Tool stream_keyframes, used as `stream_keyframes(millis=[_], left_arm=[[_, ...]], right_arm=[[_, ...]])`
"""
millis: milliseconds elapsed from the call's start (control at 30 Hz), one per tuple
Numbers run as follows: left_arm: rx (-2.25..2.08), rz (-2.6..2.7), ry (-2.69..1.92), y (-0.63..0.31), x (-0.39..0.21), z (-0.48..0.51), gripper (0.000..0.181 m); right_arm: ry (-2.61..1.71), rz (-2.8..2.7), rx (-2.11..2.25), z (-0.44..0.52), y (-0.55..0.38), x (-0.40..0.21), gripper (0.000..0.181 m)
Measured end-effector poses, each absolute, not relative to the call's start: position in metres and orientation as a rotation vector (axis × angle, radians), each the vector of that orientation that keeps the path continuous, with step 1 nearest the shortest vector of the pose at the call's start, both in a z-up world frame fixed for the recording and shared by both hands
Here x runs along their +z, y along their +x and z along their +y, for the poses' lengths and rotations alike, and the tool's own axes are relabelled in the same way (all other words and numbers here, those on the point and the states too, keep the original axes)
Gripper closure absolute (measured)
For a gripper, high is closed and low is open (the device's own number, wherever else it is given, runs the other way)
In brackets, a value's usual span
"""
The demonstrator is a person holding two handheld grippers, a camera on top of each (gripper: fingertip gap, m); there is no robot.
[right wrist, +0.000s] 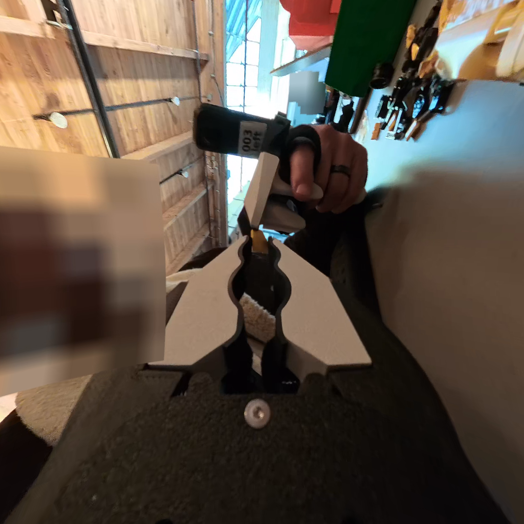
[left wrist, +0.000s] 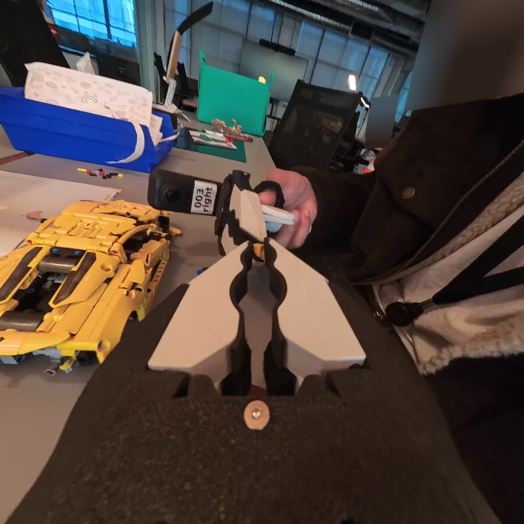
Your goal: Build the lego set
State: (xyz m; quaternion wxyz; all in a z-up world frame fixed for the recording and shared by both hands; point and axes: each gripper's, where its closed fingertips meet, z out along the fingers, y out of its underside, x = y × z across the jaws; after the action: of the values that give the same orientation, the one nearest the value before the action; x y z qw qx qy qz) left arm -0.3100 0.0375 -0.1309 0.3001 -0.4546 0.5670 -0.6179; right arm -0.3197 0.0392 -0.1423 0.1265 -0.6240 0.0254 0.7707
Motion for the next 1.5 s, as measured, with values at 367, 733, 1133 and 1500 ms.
stream_keyframes(millis=[367, 733, 1133, 1500], left_arm=[[-1.395, 1.646, -1.256, -0.305, -0.163, 0.044, 0.176], [-1.69, 1.287, -1.411, -0.291, -0.138, 0.068, 0.18], [-1.694, 1.045, -1.526, -0.301, -0.13, 0.116, 0.181], [-1.446, 1.19, -1.542, -0.291, -0.157, 0.111, 0.181]], right_arm=[[-2.001, 0.064, 1.981, 0.05, -0.303, -0.167, 0.172], [-1.806, -0.398, 1.219, 0.077, -0.281, -0.152, 0.163], [-2.071, -0.553, 0.753, 0.084, -0.253, -0.201, 0.17], [-2.303, -0.779, 0.285, 0.081, -0.234, -0.257, 0.156]])
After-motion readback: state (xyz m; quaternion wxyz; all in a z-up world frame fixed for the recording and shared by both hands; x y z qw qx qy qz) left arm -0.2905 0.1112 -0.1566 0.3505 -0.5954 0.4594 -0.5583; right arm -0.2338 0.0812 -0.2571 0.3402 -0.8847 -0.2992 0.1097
